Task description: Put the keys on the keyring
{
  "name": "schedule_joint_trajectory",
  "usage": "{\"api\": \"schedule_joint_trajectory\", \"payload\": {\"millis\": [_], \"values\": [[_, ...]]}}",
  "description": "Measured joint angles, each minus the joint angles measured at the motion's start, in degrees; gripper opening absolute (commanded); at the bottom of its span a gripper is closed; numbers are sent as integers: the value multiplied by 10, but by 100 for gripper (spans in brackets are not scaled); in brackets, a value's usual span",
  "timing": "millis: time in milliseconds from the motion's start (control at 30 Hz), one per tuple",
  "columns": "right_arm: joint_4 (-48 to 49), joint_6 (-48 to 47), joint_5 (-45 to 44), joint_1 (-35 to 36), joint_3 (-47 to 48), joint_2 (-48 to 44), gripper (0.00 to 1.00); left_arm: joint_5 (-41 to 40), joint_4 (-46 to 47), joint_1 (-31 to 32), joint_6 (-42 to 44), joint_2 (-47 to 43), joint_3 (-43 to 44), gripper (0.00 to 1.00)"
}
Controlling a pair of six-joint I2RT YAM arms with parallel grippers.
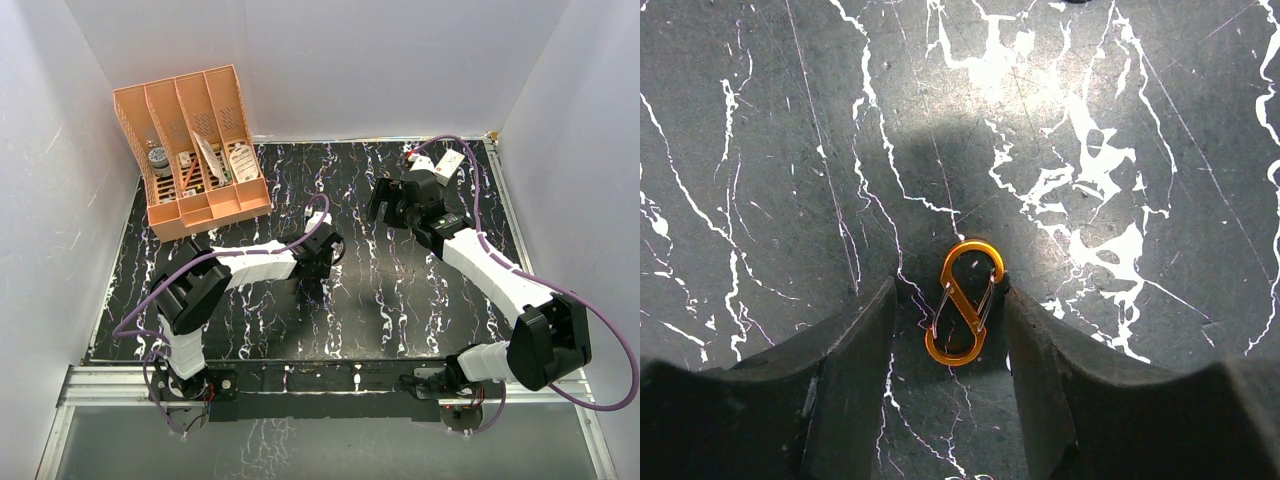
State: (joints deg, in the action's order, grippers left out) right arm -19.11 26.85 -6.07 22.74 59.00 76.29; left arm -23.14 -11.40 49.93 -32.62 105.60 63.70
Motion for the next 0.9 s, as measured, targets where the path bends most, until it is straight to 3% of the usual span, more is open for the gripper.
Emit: {"api": "schedule_joint_trajectory", "payload": {"millis": [300,500,900], "values": [[0,0,0,0,0,0,85,3,3,0,0,1,0,36],[0,0,0,0,0,0,85,4,3,0,0,1,0,0],[0,0,0,0,0,0,85,5,6,-3,3,1,0,0]]}}
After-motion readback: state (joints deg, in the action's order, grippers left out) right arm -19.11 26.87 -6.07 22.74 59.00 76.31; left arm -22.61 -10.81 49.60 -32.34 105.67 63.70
